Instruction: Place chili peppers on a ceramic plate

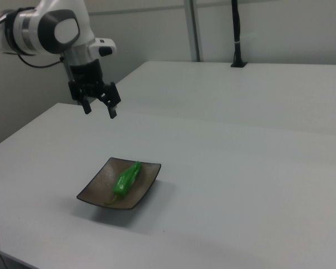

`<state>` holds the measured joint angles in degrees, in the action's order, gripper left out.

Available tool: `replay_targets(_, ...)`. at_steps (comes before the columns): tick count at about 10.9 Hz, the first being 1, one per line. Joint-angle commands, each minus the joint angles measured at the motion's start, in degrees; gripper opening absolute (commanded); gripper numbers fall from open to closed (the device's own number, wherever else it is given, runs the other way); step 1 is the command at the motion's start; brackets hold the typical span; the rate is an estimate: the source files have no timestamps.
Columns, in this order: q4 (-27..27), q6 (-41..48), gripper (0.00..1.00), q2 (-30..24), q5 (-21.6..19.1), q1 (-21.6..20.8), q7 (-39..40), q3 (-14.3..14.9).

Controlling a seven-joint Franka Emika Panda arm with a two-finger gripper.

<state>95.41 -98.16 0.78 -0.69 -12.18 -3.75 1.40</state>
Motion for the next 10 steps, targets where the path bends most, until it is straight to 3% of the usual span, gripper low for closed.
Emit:
replay_targets(1,-3.9,9.1,1.00,-0.2,-0.1,-1.3,-0.5,0.6)
replay_targets(4,-3.5,5.1,1.00,-0.6,-1.6,-2.0,3.7,0.6)
replay_targets(7,-1.9,-2.5,1.00,-0.5,-1.7,-2.1,3.7,1.3)
replay_targets(10,-1.5,-3.9,1.00,-0.5,-1.7,-2.1,3.6,1.4)
